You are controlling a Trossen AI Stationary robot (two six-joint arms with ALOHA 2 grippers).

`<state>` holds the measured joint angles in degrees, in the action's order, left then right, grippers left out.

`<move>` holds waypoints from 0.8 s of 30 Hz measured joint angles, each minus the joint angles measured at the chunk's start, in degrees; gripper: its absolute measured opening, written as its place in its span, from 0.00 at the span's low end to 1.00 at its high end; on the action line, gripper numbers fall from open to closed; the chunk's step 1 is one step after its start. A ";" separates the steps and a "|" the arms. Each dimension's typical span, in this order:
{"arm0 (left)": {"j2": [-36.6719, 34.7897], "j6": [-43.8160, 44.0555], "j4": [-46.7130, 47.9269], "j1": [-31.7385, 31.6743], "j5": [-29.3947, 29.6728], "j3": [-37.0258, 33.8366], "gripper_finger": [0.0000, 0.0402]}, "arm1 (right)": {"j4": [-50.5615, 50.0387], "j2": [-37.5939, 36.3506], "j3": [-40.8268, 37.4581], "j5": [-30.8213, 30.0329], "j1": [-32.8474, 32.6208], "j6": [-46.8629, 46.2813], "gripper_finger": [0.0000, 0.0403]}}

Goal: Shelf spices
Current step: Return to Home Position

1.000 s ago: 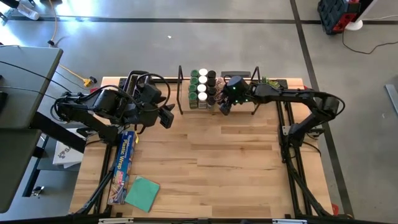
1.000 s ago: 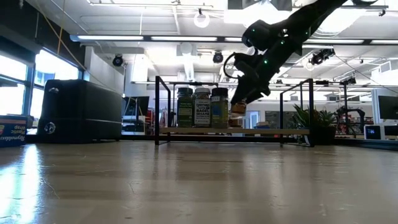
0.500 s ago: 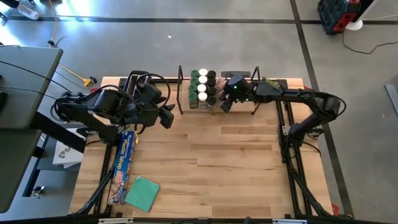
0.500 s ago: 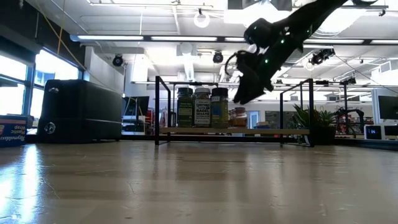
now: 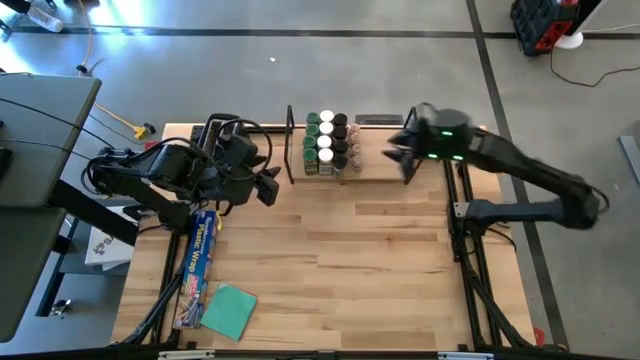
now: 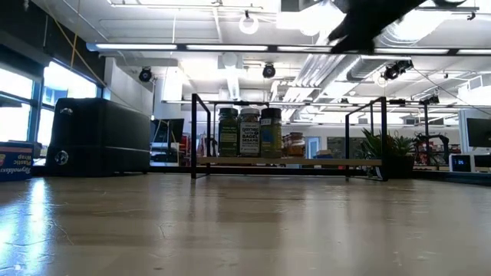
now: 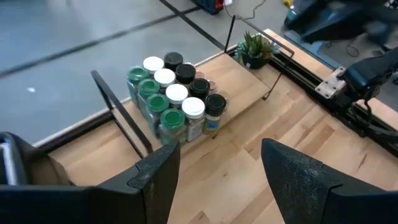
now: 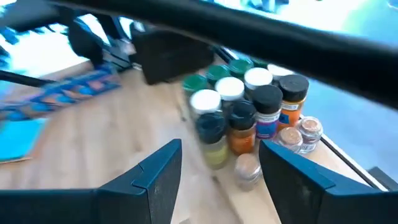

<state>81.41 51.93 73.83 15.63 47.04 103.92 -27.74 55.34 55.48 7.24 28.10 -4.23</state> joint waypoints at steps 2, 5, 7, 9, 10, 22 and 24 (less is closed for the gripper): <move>-0.88 1.13 2.53 1.89 2.76 0.00 0.54 | -4.51 -6.87 0.00 2.09 0.00 -0.73 0.52; -3.84 6.16 9.74 4.98 7.21 0.00 0.50 | -11.75 -16.09 0.00 5.33 0.00 -3.26 0.52; -6.53 10.12 14.89 7.10 9.81 -0.28 0.46 | -17.21 -20.91 0.00 7.92 0.00 -5.04 0.51; -10.53 12.64 15.88 9.45 11.78 -3.18 0.41 | -21.46 -24.78 0.00 10.78 0.00 -6.53 0.48; -12.97 13.40 15.07 10.51 12.49 -5.72 0.38 | -23.18 -26.38 0.00 11.57 0.00 -7.44 0.46; -38.91 2.21 -47.85 7.65 8.52 -61.74 0.02 | -21.20 -39.85 -12.07 21.07 -0.02 -13.69 0.19; -40.34 -2.54 -60.85 4.61 3.17 -68.55 0.01 | -16.90 -41.76 -17.45 23.20 -0.02 -16.56 0.17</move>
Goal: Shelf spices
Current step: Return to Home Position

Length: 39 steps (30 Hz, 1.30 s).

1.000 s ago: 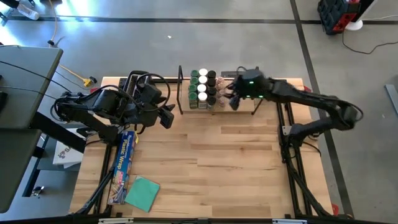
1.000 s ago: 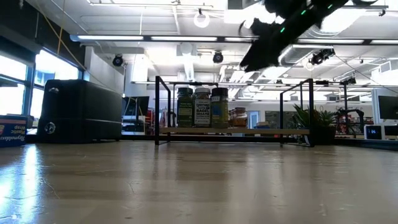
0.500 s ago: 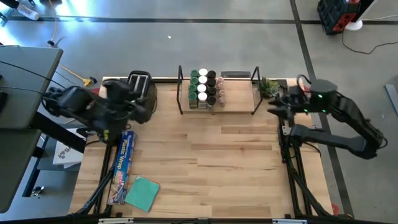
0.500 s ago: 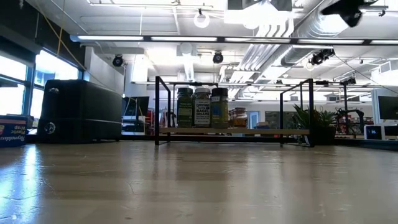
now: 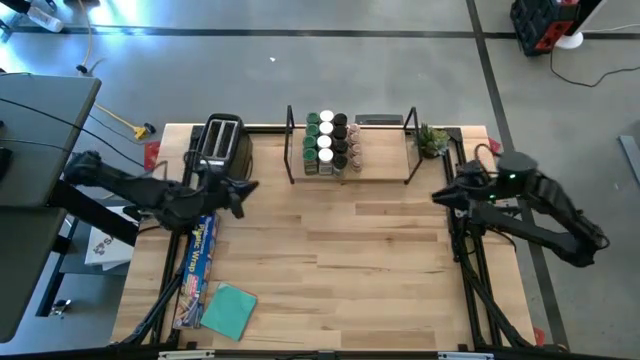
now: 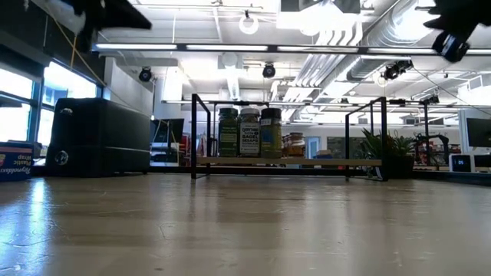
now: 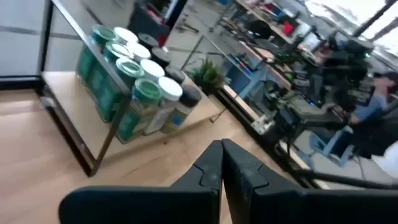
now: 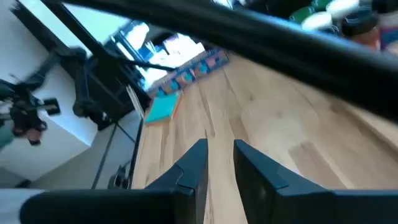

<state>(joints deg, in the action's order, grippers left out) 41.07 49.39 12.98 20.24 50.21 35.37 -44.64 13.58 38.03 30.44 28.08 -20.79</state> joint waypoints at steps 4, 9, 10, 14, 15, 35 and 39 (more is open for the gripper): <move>-2.84 -7.00 -10.31 -7.37 -6.64 -8.30 0.00 | 13.25 -2.57 -8.70 0.28 0.00 -1.41 0.16; -11.24 -13.55 -9.06 -15.42 -15.34 -13.58 0.00 | 23.73 -2.72 -14.61 0.03 0.02 -5.15 0.16; -13.86 -15.17 -8.33 -16.20 -16.11 -14.24 0.00 | 24.44 -2.72 -15.25 -0.03 0.02 -5.86 0.16; -25.50 -18.22 -3.28 -17.23 -16.98 -17.89 0.00 | 25.36 -2.70 -16.14 -2.10 0.02 -7.26 0.16; -28.47 -18.55 -2.72 -17.23 -17.04 -19.03 0.00 | 25.38 -2.76 -16.14 -2.79 0.02 -7.30 0.16; -35.68 -28.66 -16.47 -17.25 -25.74 -34.68 0.01 | 19.75 -2.70 -16.45 -7.15 0.04 -0.65 0.16; -35.40 -29.03 -16.47 -17.25 -25.72 -34.68 0.01 | 18.97 -2.70 -16.45 -8.78 0.04 -3.23 0.16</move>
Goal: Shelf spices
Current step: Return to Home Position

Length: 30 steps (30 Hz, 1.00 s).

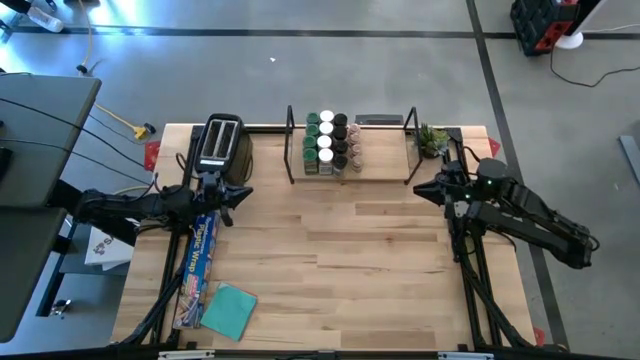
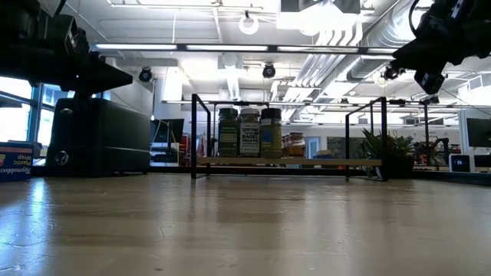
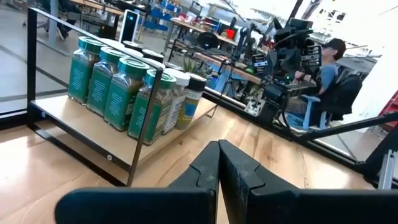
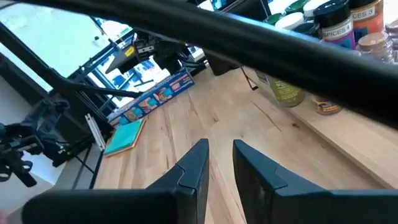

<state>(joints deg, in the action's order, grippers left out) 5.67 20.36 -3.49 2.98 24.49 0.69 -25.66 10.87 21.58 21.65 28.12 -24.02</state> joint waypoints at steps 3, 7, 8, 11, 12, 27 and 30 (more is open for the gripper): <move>0.00 -0.01 0.02 0.00 0.02 0.00 0.01 | -0.34 0.00 0.00 -0.07 0.00 0.03 0.16; 0.00 -0.02 0.04 0.00 0.02 0.00 0.01 | -0.26 0.00 0.00 -0.07 0.00 0.03 0.16; 0.00 -0.01 0.04 0.00 0.02 0.00 0.01 | -0.29 0.00 0.00 -0.07 0.00 0.04 0.16; 0.00 -0.02 0.07 0.00 0.03 0.00 0.01 | -0.40 -0.35 0.00 -1.43 -1.74 0.03 0.16; 0.00 -0.02 0.07 0.00 0.06 0.00 0.01 | -0.59 -0.96 0.00 -2.42 -3.30 0.03 0.16; 0.05 -0.02 0.09 0.00 0.07 0.00 0.01 | 28.41 -10.84 -17.22 -18.67 -13.61 17.91 0.16; 0.15 -0.04 0.14 0.02 0.13 0.05 0.01 | 32.48 -10.70 -20.88 -20.81 -14.69 16.59 0.16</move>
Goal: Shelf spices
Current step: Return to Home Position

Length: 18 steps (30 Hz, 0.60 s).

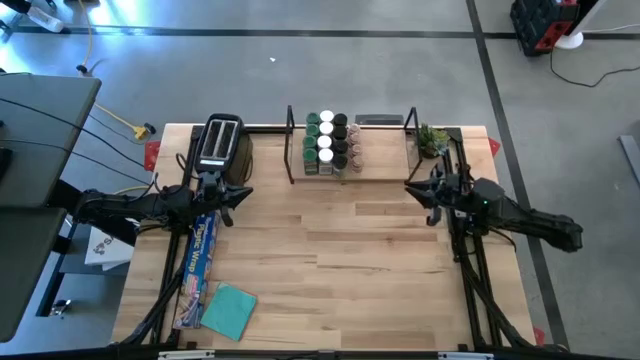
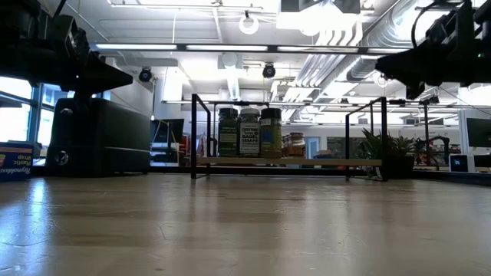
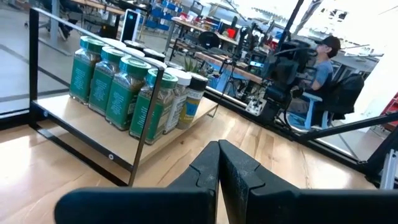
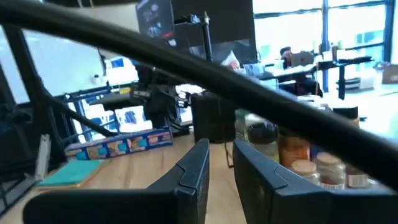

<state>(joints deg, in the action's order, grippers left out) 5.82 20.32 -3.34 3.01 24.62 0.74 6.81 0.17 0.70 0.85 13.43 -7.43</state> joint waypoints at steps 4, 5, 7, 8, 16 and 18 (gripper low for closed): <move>0.11 0.00 0.04 0.00 -0.14 0.05 0.01 | -1.38 -0.22 -0.11 -0.39 -0.24 2.85 0.16; 0.13 0.00 0.10 0.00 -0.13 0.05 0.01 | -2.75 -0.18 -0.14 -0.33 -0.22 4.17 0.16; 0.15 0.01 0.12 0.00 -0.12 0.05 0.01 | -4.09 -0.02 -0.14 -0.35 -0.16 6.89 0.16; 0.15 0.00 0.13 0.00 -0.07 0.05 0.01 | -4.62 0.13 -0.14 -0.36 -0.16 7.80 0.16; 0.18 0.01 0.16 0.00 -0.07 0.05 0.01 | -6.33 0.55 -0.07 -0.33 -0.16 8.94 0.16; 0.18 0.02 0.15 0.00 -0.07 0.05 0.01 | -6.34 0.54 -0.06 -0.33 -0.16 8.94 0.16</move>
<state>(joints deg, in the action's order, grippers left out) 6.00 20.34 -3.19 3.01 24.56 0.80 0.47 0.71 0.64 0.52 13.28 1.52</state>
